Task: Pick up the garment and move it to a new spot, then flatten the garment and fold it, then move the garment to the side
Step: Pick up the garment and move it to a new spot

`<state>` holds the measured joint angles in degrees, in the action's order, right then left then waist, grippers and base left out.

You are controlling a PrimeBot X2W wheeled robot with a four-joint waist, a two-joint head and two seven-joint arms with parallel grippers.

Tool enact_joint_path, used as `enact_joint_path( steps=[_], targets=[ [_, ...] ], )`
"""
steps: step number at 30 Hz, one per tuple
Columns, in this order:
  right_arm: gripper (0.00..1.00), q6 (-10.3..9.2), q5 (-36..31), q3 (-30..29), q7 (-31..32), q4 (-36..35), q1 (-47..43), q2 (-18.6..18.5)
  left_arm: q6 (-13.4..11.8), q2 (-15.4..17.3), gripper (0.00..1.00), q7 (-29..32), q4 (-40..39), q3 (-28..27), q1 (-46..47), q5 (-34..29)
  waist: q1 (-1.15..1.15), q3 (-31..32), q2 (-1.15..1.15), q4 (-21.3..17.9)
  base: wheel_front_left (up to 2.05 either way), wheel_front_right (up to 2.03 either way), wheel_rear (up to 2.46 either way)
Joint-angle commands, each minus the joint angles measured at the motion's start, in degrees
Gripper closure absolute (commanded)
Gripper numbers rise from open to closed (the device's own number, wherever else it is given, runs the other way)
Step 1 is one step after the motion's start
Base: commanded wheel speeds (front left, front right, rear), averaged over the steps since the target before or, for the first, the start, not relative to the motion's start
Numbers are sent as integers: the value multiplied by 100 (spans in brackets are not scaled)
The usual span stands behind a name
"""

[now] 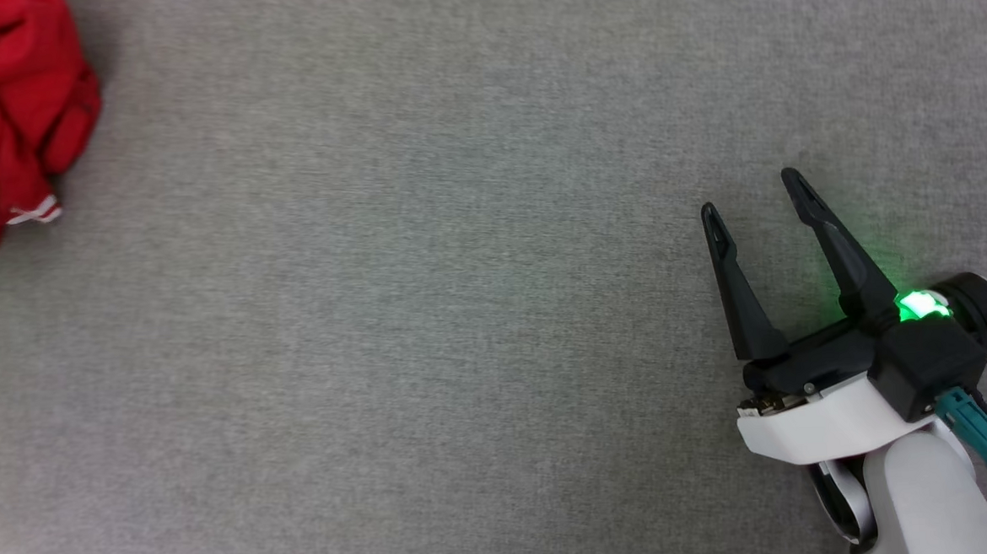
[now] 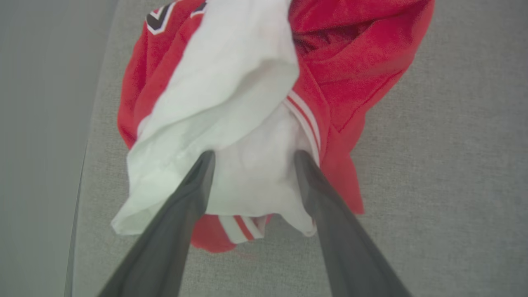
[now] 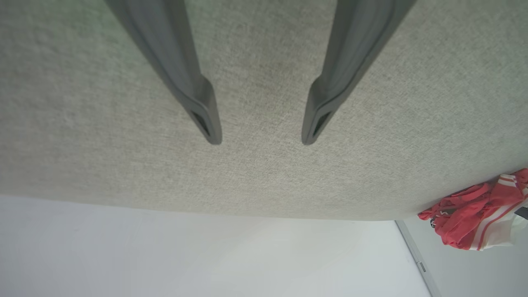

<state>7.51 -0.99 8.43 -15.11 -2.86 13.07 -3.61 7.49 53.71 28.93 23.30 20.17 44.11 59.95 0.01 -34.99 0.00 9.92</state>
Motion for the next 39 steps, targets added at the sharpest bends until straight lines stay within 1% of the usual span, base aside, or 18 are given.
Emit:
enact_joint_path(
  steps=[1,3,8,9,10,11,14,19,25,30,35,39],
  targets=[
    [0,-4,12,-11,-7,36,57,-8,-4,46,0,85,27,46,93,98,-1,-184,0,-159,0,0,0],
    [0,-5,19,-11,-4,49,82,-3,-4,139,0,242,75,121,170,285,-1,-248,0,-198,0,0,0],
    [0,-6,18,-42,10,90,97,-1,-4,141,0,465,226,389,279,605,-1,-340,0,-249,0,0,0],
    [0,-6,22,-50,10,100,105,1,-4,131,9,491,240,457,302,650,-1,-347,0,-253,0,0,0],
    [0,-6,25,-60,10,115,114,1,-3,126,61,512,249,521,312,685,-1,-351,0,-255,0,0,0],
    [0,-6,27,-72,10,133,121,1,-3,127,100,492,256,577,317,701,-1,-350,0,-255,0,0,0],
    [0,-7,22,-90,11,195,119,5,-3,148,100,368,245,737,361,741,-1,-295,0,-243,0,0,0],
    [0,-6,15,-35,10,249,92,24,-3,284,100,49,129,1022,387,791,-1,-41,0,-226,0,0,0],
    [0,-4,87,-33,-9,353,27,53,-3,469,100,-503,-285,1500,237,735,-1,526,0,-243,0,0,0],
    [0,-4,202,-90,-10,507,-98,69,-3,485,100,-919,-853,2041,66,761,-1,1102,0,-283,0,0,0],
    [0,-4,388,-78,-9,644,-234,77,-3,343,100,-1247,-1495,2659,-76,689,-1,1628,0,-370,0,0,0],
    [0,-4,510,-93,-9,718,-354,77,-3,52,100,-1474,-1785,3125,-165,528,-1,1975,0,-451,0,0,0]
  ],
)
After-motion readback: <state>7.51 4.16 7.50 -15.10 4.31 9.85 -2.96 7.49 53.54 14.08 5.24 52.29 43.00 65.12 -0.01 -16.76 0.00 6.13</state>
